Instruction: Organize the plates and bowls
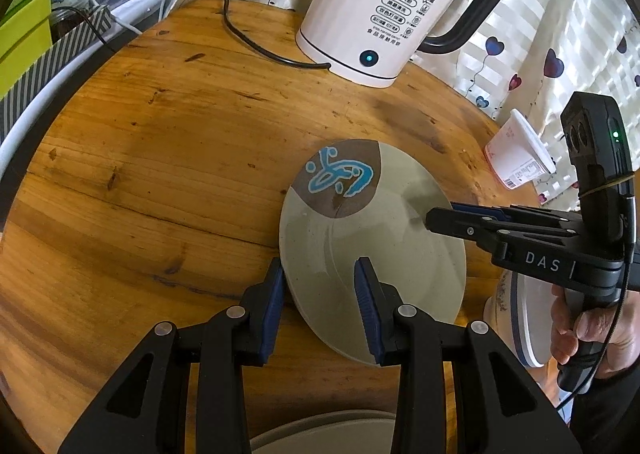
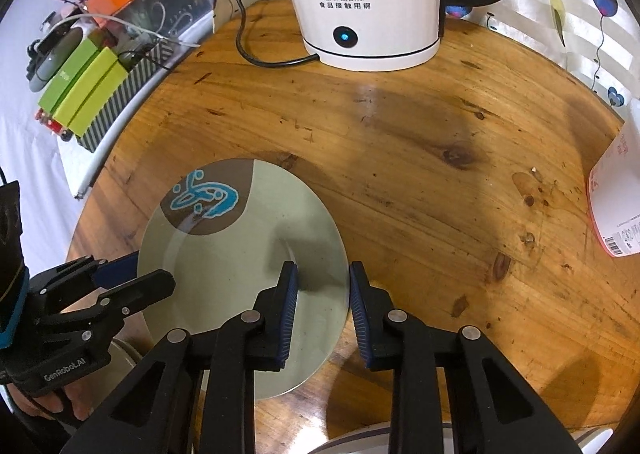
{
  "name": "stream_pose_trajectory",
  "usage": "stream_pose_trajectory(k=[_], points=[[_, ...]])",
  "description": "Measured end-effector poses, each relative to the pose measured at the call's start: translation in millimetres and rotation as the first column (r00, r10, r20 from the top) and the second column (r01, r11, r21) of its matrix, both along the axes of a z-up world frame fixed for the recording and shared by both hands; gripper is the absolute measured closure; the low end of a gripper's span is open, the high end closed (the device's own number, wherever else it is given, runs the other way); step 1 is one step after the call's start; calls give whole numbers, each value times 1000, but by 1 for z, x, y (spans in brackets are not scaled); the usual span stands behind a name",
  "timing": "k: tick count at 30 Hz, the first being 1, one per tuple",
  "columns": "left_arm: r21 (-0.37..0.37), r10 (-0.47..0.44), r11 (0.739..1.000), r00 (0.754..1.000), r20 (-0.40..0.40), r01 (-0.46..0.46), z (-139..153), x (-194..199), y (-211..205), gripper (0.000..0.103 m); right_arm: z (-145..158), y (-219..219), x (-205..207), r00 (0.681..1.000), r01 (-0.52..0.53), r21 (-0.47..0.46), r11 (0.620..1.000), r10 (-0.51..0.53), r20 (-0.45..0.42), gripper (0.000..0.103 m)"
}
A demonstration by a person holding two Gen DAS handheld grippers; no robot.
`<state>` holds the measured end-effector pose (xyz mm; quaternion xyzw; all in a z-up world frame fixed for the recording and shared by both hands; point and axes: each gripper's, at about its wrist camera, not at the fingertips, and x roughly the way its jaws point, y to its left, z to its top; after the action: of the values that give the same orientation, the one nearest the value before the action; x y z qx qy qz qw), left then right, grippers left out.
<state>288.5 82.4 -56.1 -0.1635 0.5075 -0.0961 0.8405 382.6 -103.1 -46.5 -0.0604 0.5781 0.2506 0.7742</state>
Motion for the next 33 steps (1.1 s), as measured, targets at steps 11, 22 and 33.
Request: stream_pose_trajectory(k=[11,22,33], points=[[-5,13,1000,1000,13,-13,12,-8,5,67,11,1,-4,1000,-1,14,1000,1,8,78],[9,32,999,999,33,-32,31,-33,8,67,33,7,-28,999,-21,8,1000,21,31,78],[25,56,998,997,59,-57,53,-73,14,67,56,17,-70,998,-46,8,999,46,53,78]])
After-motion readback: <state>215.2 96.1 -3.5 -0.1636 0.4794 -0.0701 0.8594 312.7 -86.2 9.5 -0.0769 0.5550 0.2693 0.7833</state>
